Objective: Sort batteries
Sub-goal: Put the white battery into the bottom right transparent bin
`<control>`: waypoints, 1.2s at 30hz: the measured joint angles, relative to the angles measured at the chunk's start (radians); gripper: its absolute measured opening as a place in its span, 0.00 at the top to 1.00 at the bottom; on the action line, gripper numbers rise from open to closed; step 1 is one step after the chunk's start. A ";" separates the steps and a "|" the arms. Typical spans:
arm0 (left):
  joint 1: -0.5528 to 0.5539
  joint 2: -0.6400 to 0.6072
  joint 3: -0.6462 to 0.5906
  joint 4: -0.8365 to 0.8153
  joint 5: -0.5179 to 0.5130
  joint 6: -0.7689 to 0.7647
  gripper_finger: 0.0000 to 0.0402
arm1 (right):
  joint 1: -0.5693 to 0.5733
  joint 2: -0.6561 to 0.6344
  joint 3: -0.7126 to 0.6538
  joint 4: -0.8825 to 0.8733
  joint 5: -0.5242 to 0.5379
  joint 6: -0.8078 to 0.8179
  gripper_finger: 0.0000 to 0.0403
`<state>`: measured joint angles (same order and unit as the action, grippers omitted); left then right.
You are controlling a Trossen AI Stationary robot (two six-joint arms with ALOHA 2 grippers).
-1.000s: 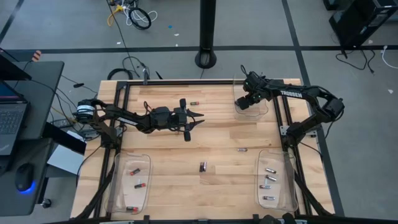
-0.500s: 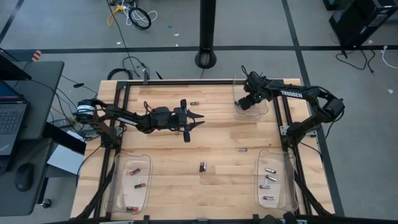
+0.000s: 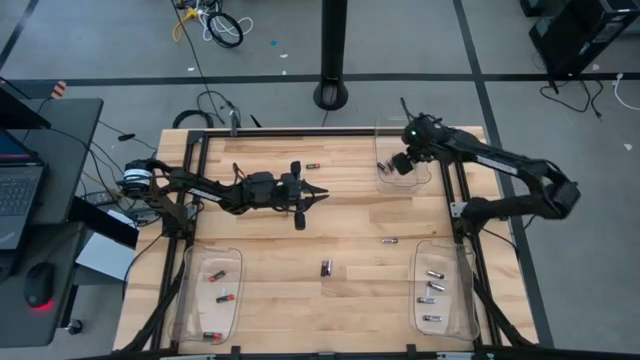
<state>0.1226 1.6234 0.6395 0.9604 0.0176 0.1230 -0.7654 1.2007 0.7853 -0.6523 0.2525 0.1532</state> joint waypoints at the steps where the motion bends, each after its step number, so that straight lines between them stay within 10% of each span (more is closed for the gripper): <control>1: 0.000 0.000 0.004 -0.023 0.005 0.000 0.85 | 0.016 -0.036 0.000 -0.013 0.001 0.000 0.97; 17: -0.039 0.000 -0.004 -0.132 -0.041 0.029 0.99 | 0.676 -0.221 0.000 -0.078 -0.015 0.211 0.95; 26: -0.063 -0.034 -0.147 0.128 -0.064 0.023 0.99 | 1.054 -0.023 0.000 0.206 0.039 0.360 0.94; 36: -0.087 -0.131 -0.215 0.110 -0.081 0.028 0.98 | 1.170 0.271 0.000 0.601 0.046 0.432 0.82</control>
<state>0.0360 1.4923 0.4246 1.0706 -0.0635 0.1507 0.4050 1.4716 0.7856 -0.0511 0.2988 0.5850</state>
